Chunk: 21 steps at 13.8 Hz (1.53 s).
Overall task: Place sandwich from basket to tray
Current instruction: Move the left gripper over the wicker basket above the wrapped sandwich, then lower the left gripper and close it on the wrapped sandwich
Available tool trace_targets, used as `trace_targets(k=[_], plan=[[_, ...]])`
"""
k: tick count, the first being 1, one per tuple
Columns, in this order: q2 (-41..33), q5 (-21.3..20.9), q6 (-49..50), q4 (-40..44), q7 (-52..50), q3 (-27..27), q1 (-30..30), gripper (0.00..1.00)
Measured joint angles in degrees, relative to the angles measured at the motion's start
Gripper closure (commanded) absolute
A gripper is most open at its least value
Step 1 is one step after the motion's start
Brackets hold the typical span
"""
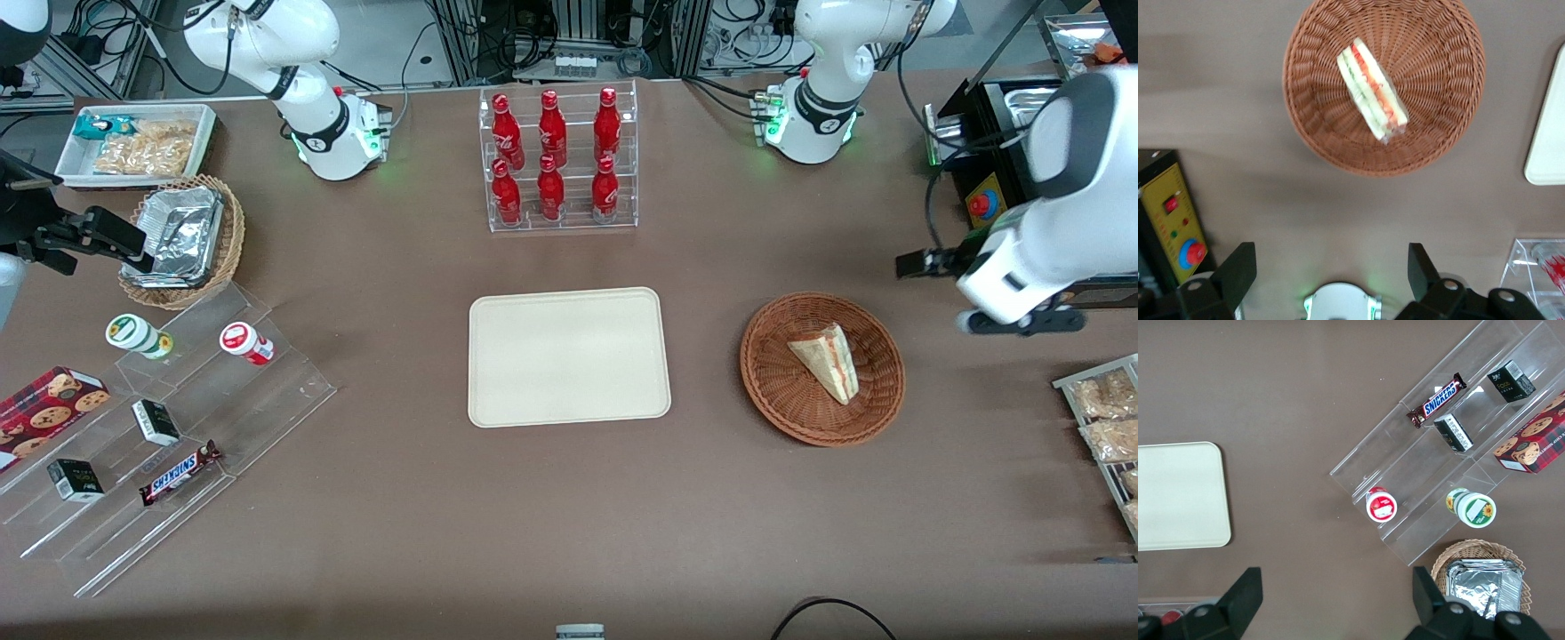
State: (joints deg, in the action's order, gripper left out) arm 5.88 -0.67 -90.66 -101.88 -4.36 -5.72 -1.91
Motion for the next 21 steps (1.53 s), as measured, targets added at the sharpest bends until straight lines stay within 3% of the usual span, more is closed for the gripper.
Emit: trace_targets(k=[6, 9, 14, 21], plan=[[0.2, 0.0, -25.2, -16.6, -5.8, -0.1, 0.2, 0.00], [-0.5, 0.0, -38.4, -24.9, -14.7, -0.2, 1.1, 0.00], [-0.1, 0.0, -45.7, -28.3, -37.3, -0.3, 4.1, 0.00], [5.6, 0.0, -51.4, -28.9, -45.0, 0.1, 4.2, 0.00]])
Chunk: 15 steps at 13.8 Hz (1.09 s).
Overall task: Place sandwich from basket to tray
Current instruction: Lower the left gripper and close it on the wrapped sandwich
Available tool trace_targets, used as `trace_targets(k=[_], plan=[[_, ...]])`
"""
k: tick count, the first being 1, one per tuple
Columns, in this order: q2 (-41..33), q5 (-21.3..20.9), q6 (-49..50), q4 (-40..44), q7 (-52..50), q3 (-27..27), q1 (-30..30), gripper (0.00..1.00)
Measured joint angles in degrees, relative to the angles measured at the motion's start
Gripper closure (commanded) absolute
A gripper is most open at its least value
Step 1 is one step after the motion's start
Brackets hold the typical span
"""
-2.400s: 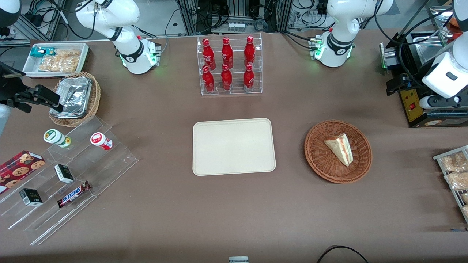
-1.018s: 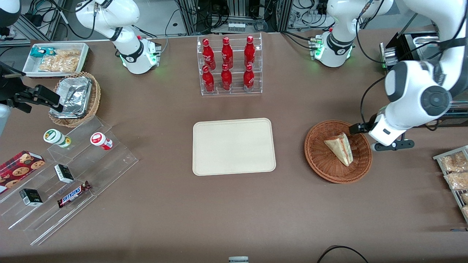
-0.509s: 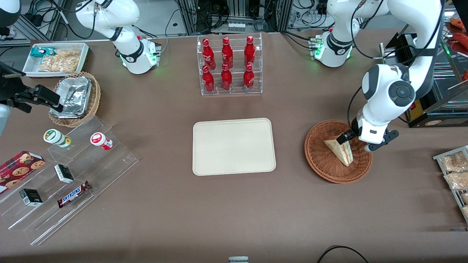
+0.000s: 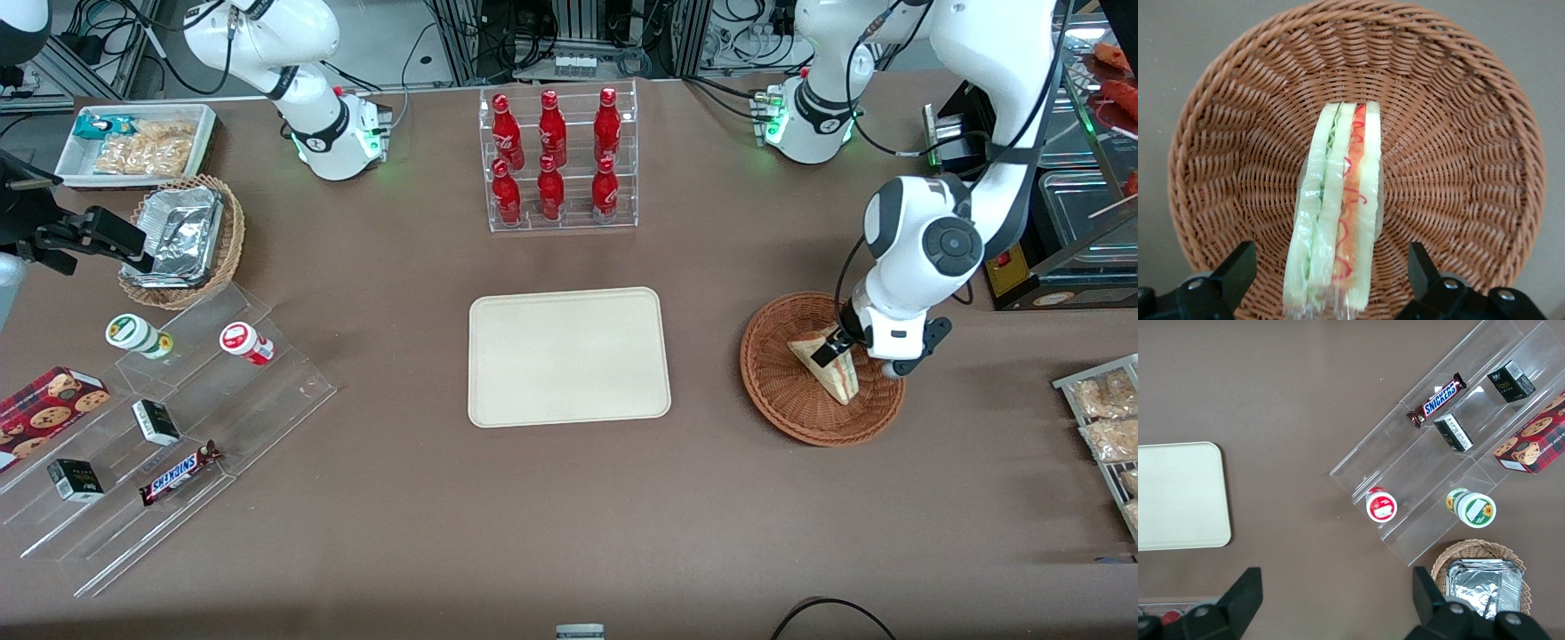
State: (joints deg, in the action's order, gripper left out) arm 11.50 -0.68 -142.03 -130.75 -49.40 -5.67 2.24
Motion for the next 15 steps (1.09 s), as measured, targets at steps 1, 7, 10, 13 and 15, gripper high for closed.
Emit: trace_targets(k=[1, 7, 10, 13, 15], plan=[[0.9, 0.0, -0.4, 0.0, -0.2, 0.0, -0.1, 0.01], [3.2, 0.0, 0.1, 0.3, -0.4, 0.0, -0.1, 0.91], [2.2, 0.0, 7.7, 3.5, 0.6, -0.1, 0.1, 0.91], [1.3, -0.1, 17.8, 10.2, 6.3, -0.3, 1.8, 0.90], [1.4, -0.1, 19.1, 12.2, 12.8, -0.4, 4.4, 0.91]])
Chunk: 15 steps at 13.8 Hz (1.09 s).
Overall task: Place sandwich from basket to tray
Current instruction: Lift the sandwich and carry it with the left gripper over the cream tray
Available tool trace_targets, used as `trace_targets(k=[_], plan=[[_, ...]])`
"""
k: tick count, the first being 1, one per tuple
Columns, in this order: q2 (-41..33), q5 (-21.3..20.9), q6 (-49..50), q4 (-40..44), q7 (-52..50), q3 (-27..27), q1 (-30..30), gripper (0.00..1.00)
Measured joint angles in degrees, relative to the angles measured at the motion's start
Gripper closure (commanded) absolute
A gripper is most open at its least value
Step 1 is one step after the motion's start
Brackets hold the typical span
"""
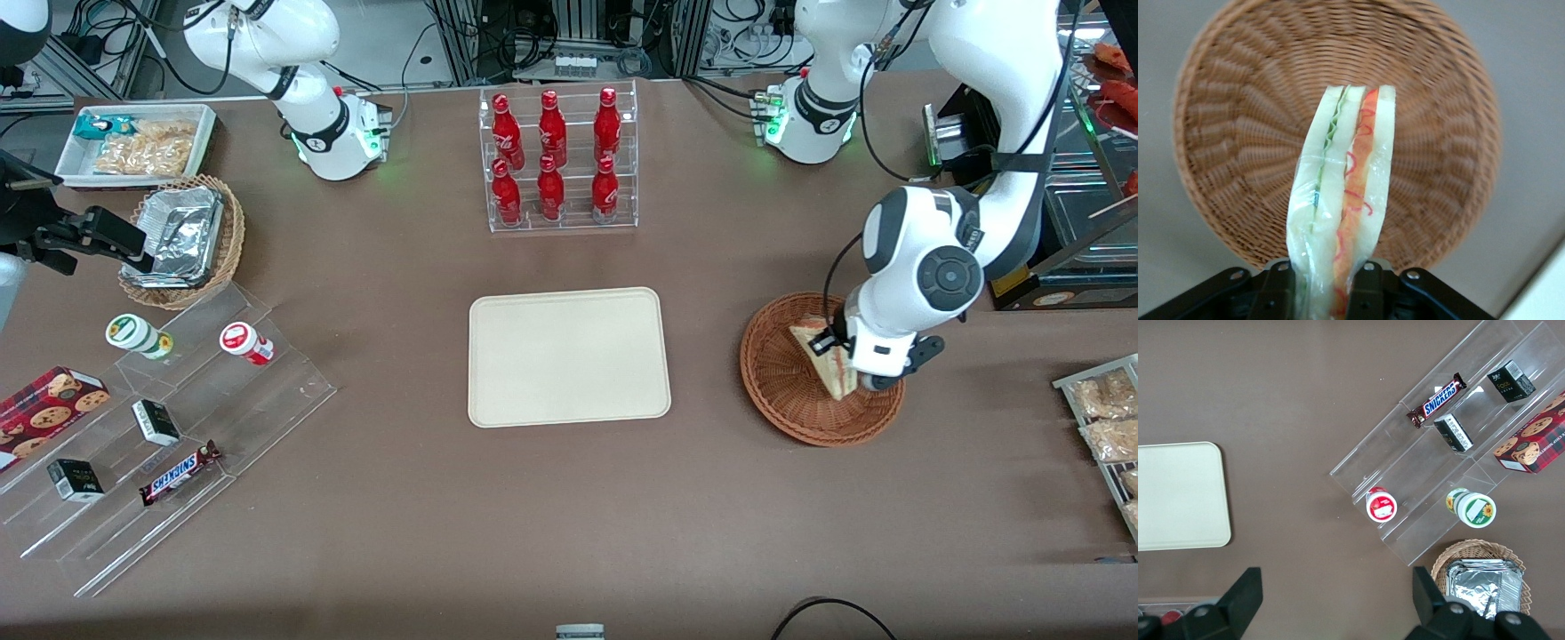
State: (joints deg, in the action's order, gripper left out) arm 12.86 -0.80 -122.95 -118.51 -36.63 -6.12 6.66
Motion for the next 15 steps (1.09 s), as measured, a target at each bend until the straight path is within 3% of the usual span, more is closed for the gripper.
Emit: trace_targets(k=[4, 6, 15], plan=[[3.0, 0.1, 0.0, 4.2, 8.8, -0.4, 7.2, 0.92], [5.8, 0.1, 0.0, 7.3, 6.3, -0.5, 12.0, 0.97], [21.1, 0.1, 0.0, 25.5, -10.5, -0.6, 29.1, 0.99]])
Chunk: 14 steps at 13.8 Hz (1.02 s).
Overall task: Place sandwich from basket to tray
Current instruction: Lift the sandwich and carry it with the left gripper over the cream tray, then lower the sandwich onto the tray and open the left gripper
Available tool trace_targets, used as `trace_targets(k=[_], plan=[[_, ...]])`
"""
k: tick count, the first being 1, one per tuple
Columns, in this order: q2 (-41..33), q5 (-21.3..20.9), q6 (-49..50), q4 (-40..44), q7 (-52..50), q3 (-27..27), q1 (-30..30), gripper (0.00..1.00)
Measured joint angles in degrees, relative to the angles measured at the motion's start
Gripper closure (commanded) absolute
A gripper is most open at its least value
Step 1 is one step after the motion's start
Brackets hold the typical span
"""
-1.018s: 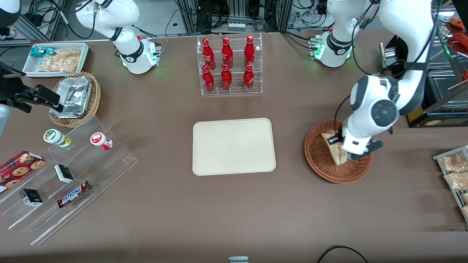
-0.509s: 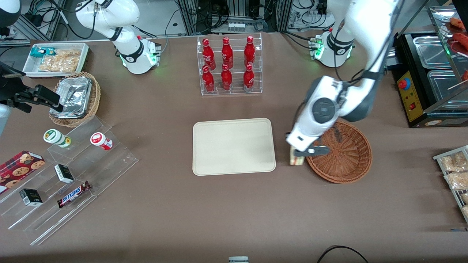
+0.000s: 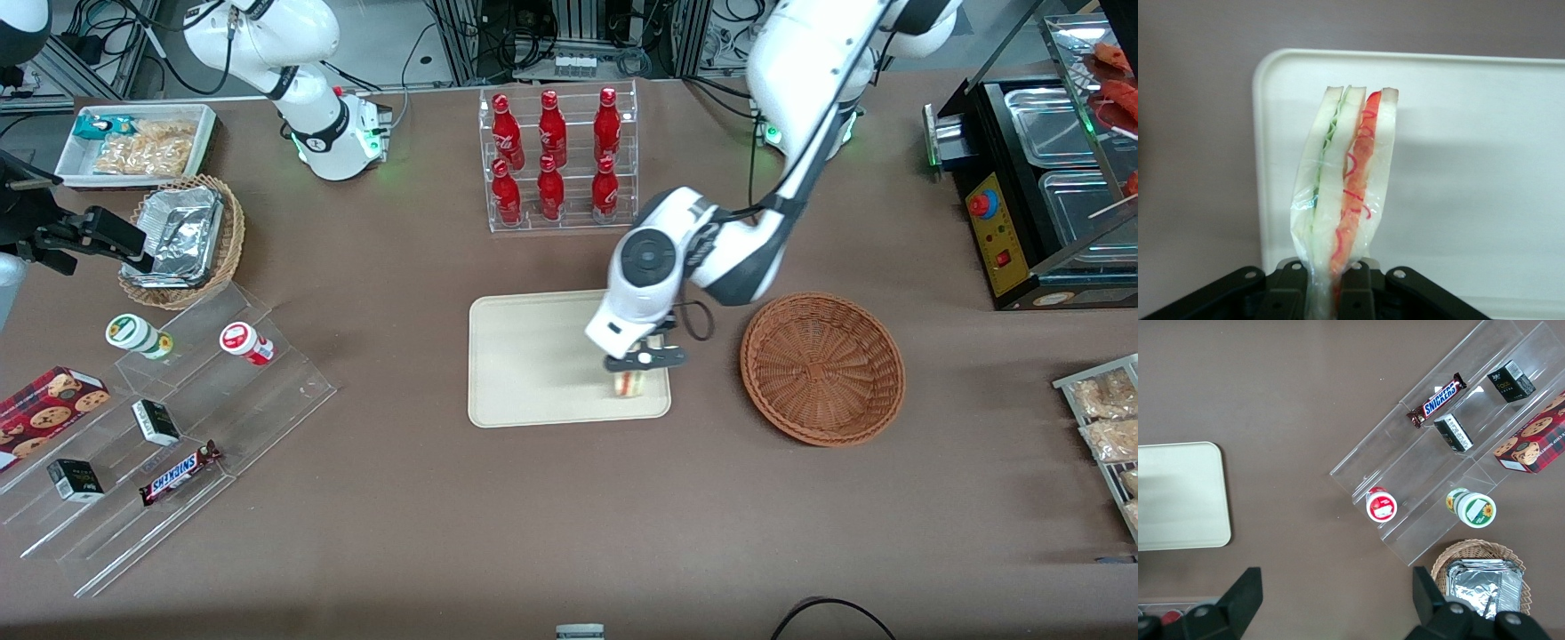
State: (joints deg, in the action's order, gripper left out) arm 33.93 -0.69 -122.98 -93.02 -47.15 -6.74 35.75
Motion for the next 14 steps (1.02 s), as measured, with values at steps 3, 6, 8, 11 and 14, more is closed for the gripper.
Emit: trace_targets(k=[3, 6, 8, 11, 14], plan=[[4.1, 0.0, 0.0, 4.4, -4.9, 0.0, 3.5, 0.99], [7.4, 0.0, 0.0, 7.7, -7.8, 0.0, 5.4, 0.98], [9.5, 0.0, 0.1, 9.7, -8.4, 0.0, 6.2, 0.95], [11.2, 0.0, 0.1, 11.4, -8.7, 0.1, 7.1, 0.00], [11.2, 0.0, 0.1, 12.3, -8.7, 0.4, 7.1, 0.00]])
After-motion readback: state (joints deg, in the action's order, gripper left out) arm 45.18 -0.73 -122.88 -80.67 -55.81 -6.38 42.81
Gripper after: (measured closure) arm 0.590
